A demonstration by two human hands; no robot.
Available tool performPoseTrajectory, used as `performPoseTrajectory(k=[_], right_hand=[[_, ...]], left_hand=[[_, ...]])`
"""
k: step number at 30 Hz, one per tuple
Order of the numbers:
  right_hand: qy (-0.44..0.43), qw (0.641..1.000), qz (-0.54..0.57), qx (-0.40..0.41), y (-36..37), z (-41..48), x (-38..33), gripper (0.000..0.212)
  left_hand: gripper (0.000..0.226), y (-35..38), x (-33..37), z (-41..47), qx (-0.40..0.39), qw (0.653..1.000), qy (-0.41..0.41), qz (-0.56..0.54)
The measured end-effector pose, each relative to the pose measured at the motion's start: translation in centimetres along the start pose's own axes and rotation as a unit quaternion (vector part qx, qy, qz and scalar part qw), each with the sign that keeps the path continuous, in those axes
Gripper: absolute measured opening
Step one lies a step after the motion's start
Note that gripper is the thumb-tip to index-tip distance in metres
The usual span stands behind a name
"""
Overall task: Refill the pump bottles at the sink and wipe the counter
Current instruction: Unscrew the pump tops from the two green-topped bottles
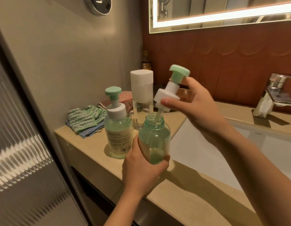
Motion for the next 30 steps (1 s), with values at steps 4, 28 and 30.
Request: performPoseTrajectory(k=[4,28,30], right_hand=[[0.055,0.990,0.103,0.073,-2.4,0.5,0.5,0.055],[-0.035,0.990,-0.053,0.123,-4.5,1.1,7.3,0.070],[-0.076,0.984,-0.146,0.066,-2.7,1.6,8.0,0.069]], left_hand=[[0.088,0.1,0.0,0.0,-0.001,1.000,0.002,-0.007],[0.094,-0.4,0.0,0.0,0.031,0.999,-0.016,0.003],[0.096,-0.5,0.1,0.0,0.030,0.999,-0.018,0.004]])
Point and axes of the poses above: each hand's wrist, its own z-axis towards the middle knuckle, its own y-axis out of the palm, x = y × z, the point moved 7 cm from there along z, towards the middle knuckle, and after that the axes turned 3 degrees about z, right-handed, at the moved point
